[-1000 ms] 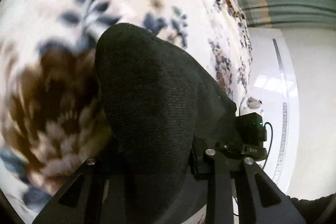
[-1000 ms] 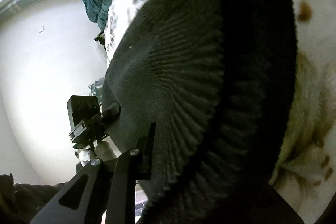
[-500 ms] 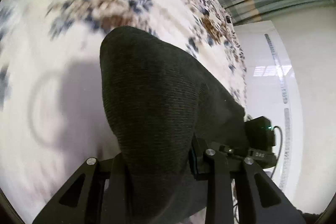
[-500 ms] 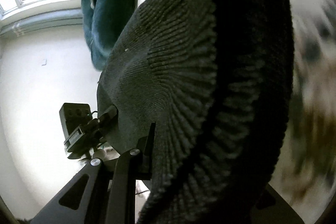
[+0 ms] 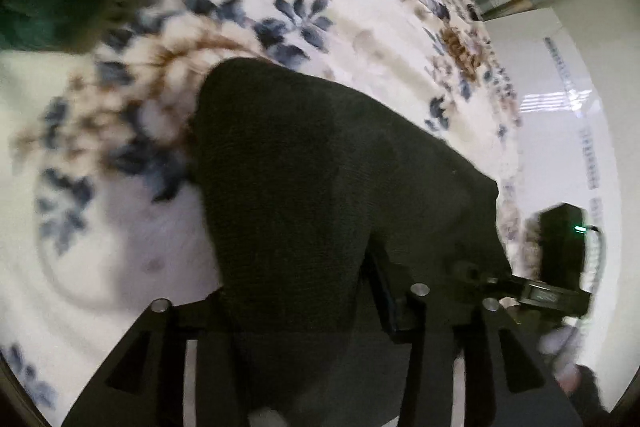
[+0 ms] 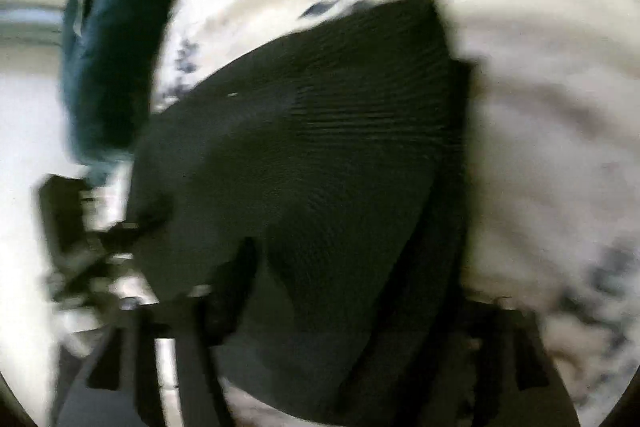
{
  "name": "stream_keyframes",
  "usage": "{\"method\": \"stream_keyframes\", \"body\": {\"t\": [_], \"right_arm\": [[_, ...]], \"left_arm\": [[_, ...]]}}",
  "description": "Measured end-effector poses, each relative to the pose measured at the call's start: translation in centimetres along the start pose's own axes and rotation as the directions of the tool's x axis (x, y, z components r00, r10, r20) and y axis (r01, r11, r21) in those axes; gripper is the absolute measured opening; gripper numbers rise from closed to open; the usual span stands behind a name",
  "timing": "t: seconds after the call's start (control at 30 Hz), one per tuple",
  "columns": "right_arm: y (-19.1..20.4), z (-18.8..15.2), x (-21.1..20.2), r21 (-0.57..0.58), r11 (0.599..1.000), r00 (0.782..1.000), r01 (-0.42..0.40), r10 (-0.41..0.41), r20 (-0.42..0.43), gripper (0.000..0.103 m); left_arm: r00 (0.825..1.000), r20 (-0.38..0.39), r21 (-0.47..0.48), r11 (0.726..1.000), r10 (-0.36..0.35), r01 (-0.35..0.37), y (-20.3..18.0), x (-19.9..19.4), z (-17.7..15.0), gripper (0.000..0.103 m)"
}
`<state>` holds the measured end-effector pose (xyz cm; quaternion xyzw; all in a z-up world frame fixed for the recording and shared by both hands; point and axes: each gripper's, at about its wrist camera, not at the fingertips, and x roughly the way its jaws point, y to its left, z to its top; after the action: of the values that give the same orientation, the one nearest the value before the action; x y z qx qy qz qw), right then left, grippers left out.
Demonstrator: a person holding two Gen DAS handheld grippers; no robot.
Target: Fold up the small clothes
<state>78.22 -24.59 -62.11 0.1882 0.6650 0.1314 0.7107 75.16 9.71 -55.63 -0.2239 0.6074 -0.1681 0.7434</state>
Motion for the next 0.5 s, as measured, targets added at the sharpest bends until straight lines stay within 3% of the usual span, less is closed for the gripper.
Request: {"method": "stream_keyframes", "body": {"t": [0.03, 0.07, 0.1, 0.13, 0.17, 0.23, 0.27, 0.3, 0.33, 0.5], "right_arm": [[0.3, -1.2, -1.1, -0.019, 0.991, 0.991, 0.131, -0.13, 0.041, 0.084], [0.5, -2.1, -2.0, -0.018, 0.98, 0.978, 0.198, -0.197, 0.07, 0.085], [-0.1, -3.2, -2.8, -0.024, 0.967, 0.963, 0.253, -0.249, 0.101, 0.087], [0.3, -4.1, -3.5, -0.033, 0.954, 0.949, 0.298, -0.292, 0.122, 0.091], [0.9, -5.4, -4.2, -0.036, 0.936, 0.929, 0.349, -0.341, 0.146, 0.103], [2.1, -8.0, -5.9, -0.028, 0.904, 0.889, 0.426, -0.412, 0.2, 0.103], [2.4, -8.8, -6.5, -0.021, 0.896, 0.877, 0.443, -0.429, 0.215, 0.103], [3.1, -10.0, -7.6, -0.013, 0.886, 0.863, 0.464, -0.449, 0.234, 0.103], [4.1, -11.1, -8.8, -0.007, 0.881, 0.854, 0.474, -0.458, 0.246, 0.103], [9.3, -15.0, -14.8, 0.024, 0.841, 0.786, 0.54, -0.514, 0.343, 0.103]], "left_arm": [[0.998, 0.028, 0.007, 0.998, 0.063, -0.063, -0.5, -0.8, -0.6, 0.05], [0.987, 0.077, 0.023, 0.989, 0.144, -0.146, -1.2, -1.8, -1.5, 0.051], [0.965, 0.135, 0.049, 0.971, 0.226, -0.235, -2.5, -3.0, -2.7, 0.051], [0.952, 0.162, 0.055, 0.961, 0.258, -0.27, -3.0, -3.6, -3.2, 0.051], [0.933, 0.19, 0.057, 0.945, 0.305, -0.321, -4.0, -4.5, -4.3, 0.054], [0.911, 0.233, 0.048, 0.931, 0.341, -0.361, -5.4, -6.4, -6.2, 0.075], [0.902, 0.243, 0.049, 0.925, 0.356, -0.378, -6.1, -6.9, -6.8, 0.093], [0.897, 0.249, 0.054, 0.92, 0.365, -0.389, -6.8, -7.6, -7.5, 0.103], [0.897, 0.249, 0.06, 0.918, 0.366, -0.391, -7.5, -8.2, -8.0, 0.103], [0.841, 0.328, 0.06, 0.879, 0.43, -0.473, -12.3, -12.9, -10.2, 0.103]]}}
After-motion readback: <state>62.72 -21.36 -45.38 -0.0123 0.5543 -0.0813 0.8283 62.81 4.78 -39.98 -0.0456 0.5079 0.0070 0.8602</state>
